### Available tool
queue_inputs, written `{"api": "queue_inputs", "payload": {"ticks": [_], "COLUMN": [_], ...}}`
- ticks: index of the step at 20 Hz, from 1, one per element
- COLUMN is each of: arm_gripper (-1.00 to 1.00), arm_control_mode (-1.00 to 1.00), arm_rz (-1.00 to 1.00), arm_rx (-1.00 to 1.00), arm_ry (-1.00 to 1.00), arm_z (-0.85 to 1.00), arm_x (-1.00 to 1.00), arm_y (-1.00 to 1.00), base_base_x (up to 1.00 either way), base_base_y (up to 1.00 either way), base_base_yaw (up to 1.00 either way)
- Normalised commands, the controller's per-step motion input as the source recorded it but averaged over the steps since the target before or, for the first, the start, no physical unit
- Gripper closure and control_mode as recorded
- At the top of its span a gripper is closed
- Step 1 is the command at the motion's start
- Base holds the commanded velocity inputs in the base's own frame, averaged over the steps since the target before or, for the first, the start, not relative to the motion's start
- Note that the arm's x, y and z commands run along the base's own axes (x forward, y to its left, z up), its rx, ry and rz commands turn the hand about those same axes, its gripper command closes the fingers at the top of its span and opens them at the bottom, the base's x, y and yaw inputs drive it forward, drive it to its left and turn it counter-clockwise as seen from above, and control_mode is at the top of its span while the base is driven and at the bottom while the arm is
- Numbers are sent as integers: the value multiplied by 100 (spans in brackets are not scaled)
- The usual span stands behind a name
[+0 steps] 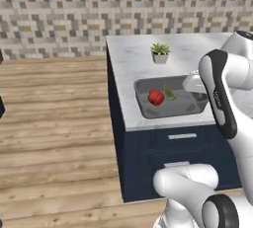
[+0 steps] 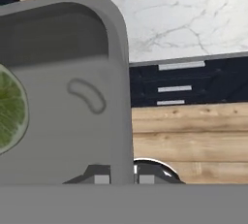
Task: Take the bell pepper and lemon wedge out of the freezer and place them in the tupperware container on the counter. Then put the tupperware containing the vegetables back in the freezer.
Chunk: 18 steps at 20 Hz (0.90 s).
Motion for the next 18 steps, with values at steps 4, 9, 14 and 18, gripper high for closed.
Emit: {"api": "queue_inputs", "payload": {"ticks": [4, 9, 14, 18], "arm_gripper": [100, 100, 100, 100], "arm_control_mode": [100, 100, 100, 100], "arm_rz": [0, 0, 0, 0], "arm_rx": [0, 0, 0, 0], "arm_ry": [0, 0, 0, 0], "arm_z": [0, 0, 0, 0], "arm_x": [0, 0, 0, 0], "arm_y": [0, 0, 0, 0], "base_base_x": [12, 47, 94, 100], "base_base_y": [100, 100, 92, 48], "base_base_yaw": [-4, -7, -9, -7]}}
